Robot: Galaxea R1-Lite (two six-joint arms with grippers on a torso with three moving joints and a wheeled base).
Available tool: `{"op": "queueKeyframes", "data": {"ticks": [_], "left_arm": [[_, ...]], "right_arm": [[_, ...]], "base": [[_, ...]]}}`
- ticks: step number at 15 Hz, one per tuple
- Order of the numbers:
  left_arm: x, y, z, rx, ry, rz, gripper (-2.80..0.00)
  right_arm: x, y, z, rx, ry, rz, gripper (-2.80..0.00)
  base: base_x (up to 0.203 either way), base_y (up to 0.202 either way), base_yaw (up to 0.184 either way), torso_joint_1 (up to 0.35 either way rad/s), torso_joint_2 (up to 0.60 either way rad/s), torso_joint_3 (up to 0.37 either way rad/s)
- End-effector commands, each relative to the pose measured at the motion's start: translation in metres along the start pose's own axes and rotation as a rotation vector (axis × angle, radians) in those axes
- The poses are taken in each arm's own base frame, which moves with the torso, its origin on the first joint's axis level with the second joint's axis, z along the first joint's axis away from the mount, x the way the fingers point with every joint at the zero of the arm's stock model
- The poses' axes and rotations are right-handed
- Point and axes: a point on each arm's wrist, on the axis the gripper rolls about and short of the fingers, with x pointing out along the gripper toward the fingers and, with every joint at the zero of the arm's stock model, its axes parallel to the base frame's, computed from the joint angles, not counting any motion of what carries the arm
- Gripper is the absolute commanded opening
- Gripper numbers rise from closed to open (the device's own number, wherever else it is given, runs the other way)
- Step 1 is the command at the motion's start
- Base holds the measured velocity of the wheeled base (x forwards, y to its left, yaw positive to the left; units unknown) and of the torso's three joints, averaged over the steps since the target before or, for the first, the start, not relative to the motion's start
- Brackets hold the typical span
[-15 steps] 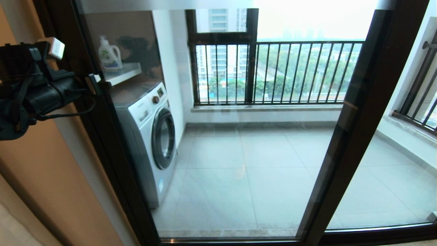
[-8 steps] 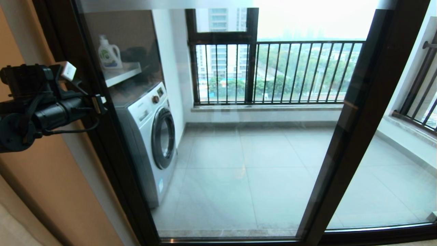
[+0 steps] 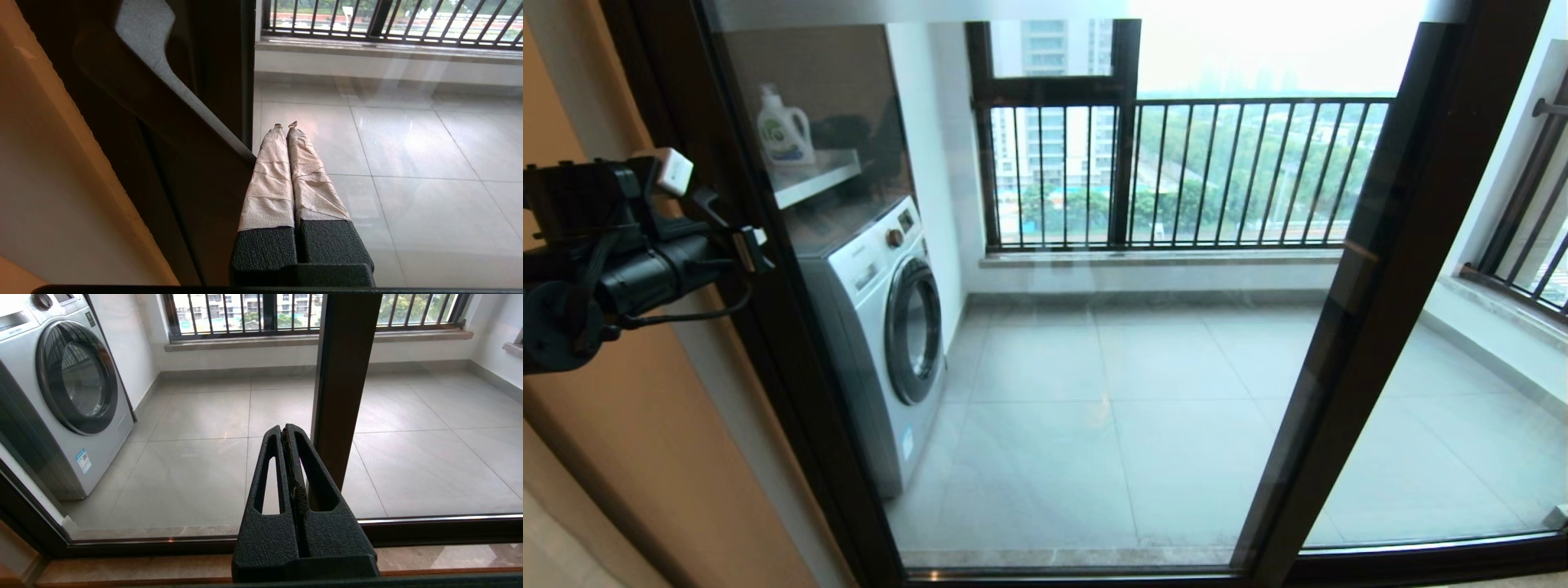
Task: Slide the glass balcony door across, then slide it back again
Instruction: Open the slid door
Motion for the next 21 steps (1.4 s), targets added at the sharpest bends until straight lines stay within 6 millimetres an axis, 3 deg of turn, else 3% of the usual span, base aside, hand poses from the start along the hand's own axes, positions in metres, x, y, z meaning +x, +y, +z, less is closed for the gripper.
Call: {"op": "queueKeyframes", "data": {"ticks": [1, 10, 21], "left_arm": [[-0.001, 0.008, -0.008, -0.003, 0.026, 0.024, -2.80], [-0.001, 0.027, -0.032, 0.045, -0.004, 0.075, -2.80], [-0.003, 0.034, -0.033, 0.041, -0.001, 0.093, -2.80]], "right_arm": [[0.001, 0.000, -0.003, -0.001, 0.012, 0.001, -2.80], [0.001, 0.000, -0.003, -0.001, 0.012, 0.001, -2.80], [0.001, 0.000, -0.003, -0.001, 0.012, 0.001, -2.80]], "base": [[0.000, 0.000, 0.000, 0.000, 0.00, 0.000], [0.000, 0.000, 0.000, 0.000, 0.00, 0.000], [0.000, 0.000, 0.000, 0.000, 0.00, 0.000]]}}
